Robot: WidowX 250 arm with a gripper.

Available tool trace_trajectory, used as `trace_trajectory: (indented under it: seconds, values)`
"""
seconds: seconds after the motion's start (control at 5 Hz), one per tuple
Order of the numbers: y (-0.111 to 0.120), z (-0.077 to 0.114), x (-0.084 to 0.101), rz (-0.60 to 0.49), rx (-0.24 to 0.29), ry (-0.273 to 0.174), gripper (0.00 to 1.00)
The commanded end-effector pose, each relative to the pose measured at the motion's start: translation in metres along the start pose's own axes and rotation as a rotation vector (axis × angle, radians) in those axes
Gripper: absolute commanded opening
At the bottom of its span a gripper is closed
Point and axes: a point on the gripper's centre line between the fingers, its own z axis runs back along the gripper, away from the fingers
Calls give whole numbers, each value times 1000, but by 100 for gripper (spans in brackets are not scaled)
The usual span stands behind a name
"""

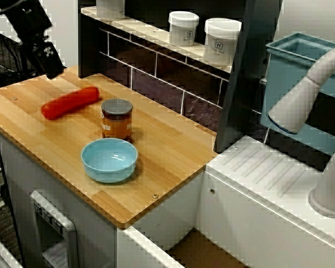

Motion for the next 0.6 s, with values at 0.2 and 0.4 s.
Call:
trace_trajectory:
  seconds: [0.2, 0.4]
  values:
    - [-25, -18, 10, -680, -299, 210, 100]
    - [-31, -21, 2, -857, -360, 220, 100]
